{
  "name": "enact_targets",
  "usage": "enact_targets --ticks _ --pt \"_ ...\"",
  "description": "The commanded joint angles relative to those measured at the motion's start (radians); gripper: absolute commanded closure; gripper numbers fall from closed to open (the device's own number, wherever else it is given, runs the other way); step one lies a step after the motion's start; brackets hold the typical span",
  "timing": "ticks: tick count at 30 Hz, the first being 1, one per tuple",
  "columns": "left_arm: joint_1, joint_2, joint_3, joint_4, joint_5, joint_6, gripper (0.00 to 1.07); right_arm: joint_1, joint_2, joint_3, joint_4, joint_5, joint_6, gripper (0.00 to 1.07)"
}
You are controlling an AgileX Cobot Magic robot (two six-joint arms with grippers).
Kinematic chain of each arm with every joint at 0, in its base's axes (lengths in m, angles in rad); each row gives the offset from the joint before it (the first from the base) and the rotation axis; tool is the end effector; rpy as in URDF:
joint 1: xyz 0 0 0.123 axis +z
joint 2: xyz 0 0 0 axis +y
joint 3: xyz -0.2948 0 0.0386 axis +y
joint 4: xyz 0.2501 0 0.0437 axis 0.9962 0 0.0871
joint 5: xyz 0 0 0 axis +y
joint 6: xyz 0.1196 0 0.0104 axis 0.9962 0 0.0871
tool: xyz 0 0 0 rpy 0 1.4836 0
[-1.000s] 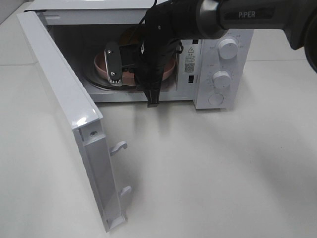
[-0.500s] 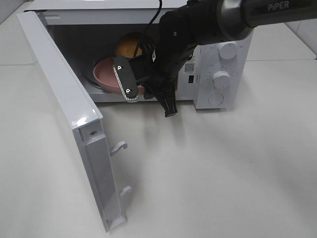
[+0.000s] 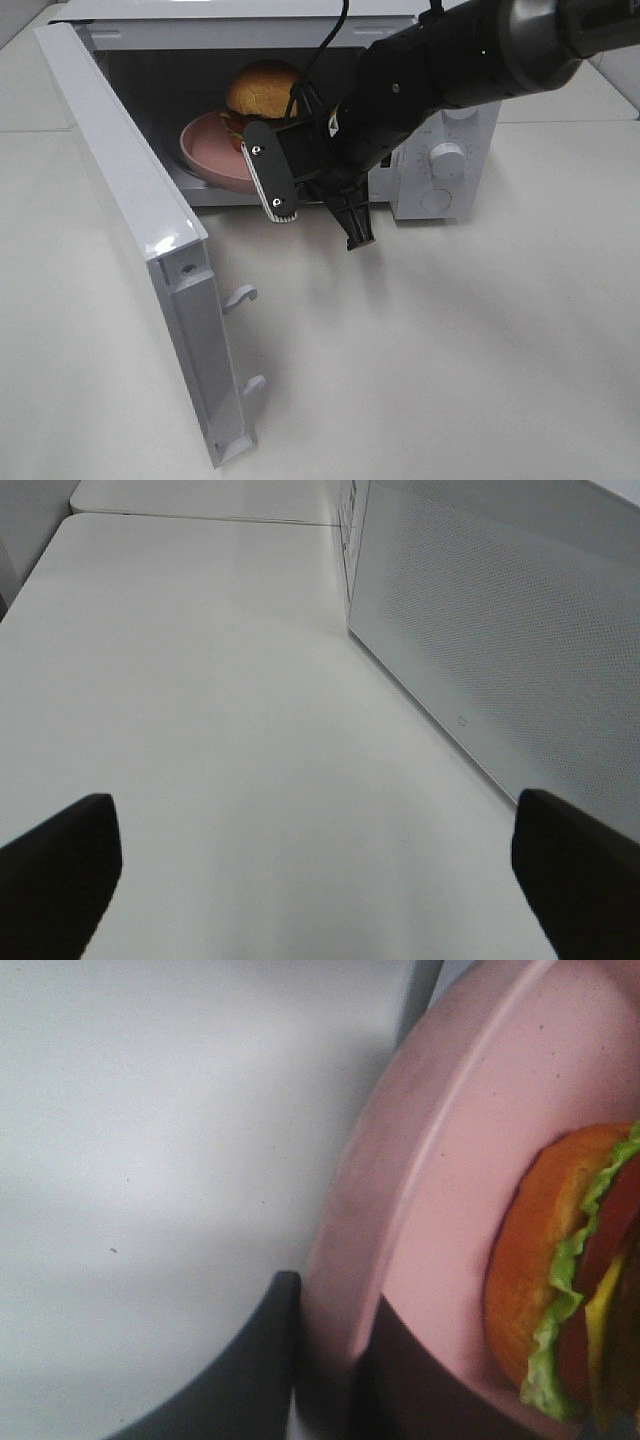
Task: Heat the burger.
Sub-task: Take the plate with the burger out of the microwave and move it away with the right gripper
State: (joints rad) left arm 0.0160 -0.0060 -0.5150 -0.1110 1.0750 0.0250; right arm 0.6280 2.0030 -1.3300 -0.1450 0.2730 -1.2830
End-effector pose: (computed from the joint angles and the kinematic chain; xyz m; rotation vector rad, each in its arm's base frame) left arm 0.0071 -0.0116 0.2687 0.0166 2.0342 -0.1068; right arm 0.3749 0.2664 0.1622 -2.1000 1.2954 -0.4009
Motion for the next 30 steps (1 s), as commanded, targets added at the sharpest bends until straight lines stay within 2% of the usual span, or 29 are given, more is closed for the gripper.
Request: enact_targets --ticks 1,3,9,14,20,24,30 --pt "0.002 -0.012 0.001 -0.002 -0.008 0.001 0.09 -0.012 -0.052 0.04 -0.02 -0.088 0.007 1.07" --pt "0.002 -0.012 0.001 -0.002 -0.008 0.001 0.09 -0.012 -0.09 0.116 -0.02 -0.165 0.007 1.07" --pt "0.002 -0.012 0.001 -0.002 -0.008 0.001 0.09 -0.012 -0.124 0.187 -0.028 -0.219 0.007 1.07" --pt "0.002 -0.012 0.001 -0.002 -0.008 0.001 0.09 -0.012 -0.174 0.313 -0.037 -0.306 0.007 1.06" --pt "0.002 -0.012 0.001 -0.002 -0.008 0.001 0.09 -0.012 -0.198 0.361 -0.078 -0.318 0.007 1.05" --pt "0.002 -0.012 0.001 -0.002 -0.008 0.001 0.09 -0.012 -0.246 0.436 -0.123 -0.365 0.007 1.05" --pt "0.002 -0.012 0.001 -0.002 -0.008 0.001 0.09 -0.012 -0.289 0.483 -0.125 -0.379 0.007 1.05"
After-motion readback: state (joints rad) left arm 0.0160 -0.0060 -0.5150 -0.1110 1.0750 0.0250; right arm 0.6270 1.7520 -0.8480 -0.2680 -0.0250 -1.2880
